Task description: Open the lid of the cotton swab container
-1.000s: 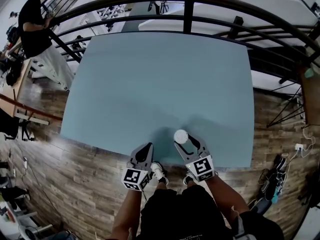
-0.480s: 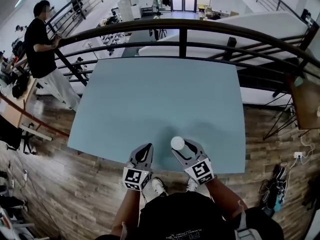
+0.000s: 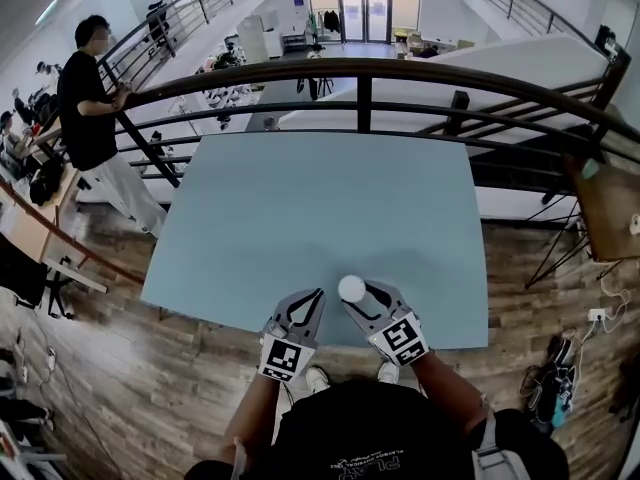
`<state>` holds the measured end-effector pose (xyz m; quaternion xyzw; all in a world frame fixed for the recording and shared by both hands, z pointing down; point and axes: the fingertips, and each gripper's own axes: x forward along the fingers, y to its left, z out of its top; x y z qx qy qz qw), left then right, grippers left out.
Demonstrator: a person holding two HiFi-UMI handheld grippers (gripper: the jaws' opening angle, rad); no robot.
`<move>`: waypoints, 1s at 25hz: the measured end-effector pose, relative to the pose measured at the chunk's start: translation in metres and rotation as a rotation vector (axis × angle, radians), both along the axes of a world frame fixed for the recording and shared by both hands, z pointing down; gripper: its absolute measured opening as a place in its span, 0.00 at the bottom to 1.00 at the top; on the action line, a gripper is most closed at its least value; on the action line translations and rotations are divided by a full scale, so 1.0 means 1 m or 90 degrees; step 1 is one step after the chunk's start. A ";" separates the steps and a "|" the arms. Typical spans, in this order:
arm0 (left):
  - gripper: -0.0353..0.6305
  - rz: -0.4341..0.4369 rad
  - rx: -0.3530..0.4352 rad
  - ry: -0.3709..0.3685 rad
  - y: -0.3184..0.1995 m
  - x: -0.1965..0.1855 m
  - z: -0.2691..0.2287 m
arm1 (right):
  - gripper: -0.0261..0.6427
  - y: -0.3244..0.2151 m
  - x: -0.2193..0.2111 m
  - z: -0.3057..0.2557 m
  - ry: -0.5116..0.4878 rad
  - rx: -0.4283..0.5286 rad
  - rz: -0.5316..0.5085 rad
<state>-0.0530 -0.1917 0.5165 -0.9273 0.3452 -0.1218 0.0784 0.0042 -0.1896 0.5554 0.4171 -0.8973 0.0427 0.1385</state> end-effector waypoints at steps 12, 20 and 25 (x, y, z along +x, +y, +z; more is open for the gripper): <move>0.21 0.088 0.170 -0.282 0.016 0.020 0.010 | 0.38 -0.001 0.001 0.009 0.015 -0.019 -0.032; 0.24 0.149 0.257 -0.467 0.021 0.026 0.025 | 0.38 0.007 -0.010 0.010 0.041 -0.021 -0.070; 0.27 0.177 0.280 -0.506 0.026 0.033 0.030 | 0.38 0.011 -0.014 0.014 0.054 -0.023 -0.090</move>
